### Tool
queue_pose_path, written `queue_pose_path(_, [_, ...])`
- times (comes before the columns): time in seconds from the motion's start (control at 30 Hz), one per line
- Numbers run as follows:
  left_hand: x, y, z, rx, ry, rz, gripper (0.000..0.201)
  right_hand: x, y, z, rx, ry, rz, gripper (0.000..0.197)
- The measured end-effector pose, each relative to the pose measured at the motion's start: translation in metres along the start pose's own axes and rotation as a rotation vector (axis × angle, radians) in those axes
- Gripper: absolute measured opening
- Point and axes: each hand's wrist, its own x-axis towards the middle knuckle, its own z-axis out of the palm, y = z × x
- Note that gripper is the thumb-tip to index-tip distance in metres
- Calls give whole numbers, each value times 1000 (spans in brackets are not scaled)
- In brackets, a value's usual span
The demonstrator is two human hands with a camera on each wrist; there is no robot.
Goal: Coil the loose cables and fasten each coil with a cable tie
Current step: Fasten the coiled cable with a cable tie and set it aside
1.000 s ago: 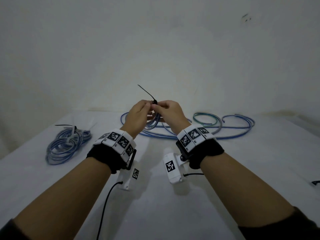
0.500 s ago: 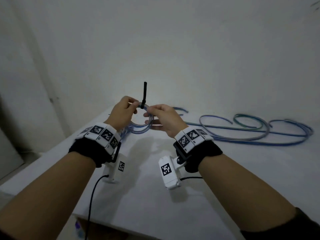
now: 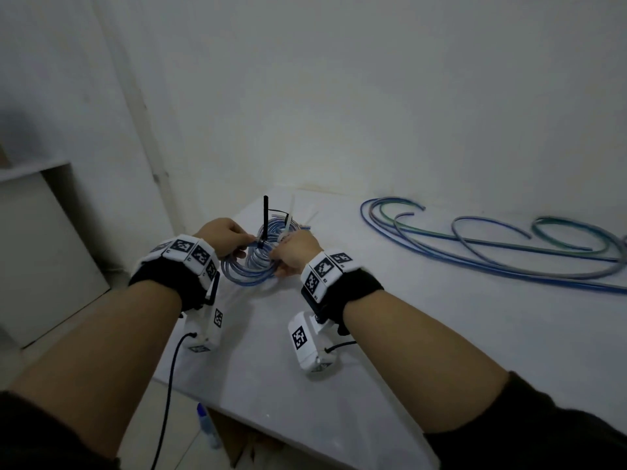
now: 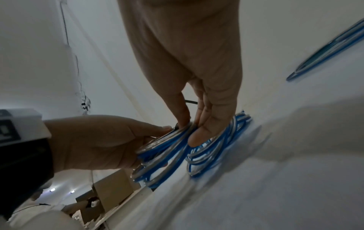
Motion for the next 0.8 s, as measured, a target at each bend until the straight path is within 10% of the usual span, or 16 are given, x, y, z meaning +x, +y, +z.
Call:
queue_pose_path(0.2, [12,2,3,27,42,-42,25,9,8,-9,-53,34,1,26])
queue_pose_path(0.47, [16,78,-22,-134,546,268,17,-2,15,-107,-286,122,-4,28])
queue_pose_path(0.8, [17,202,86,-39,165,555,5,-37,91,-255,-985,247,114,27])
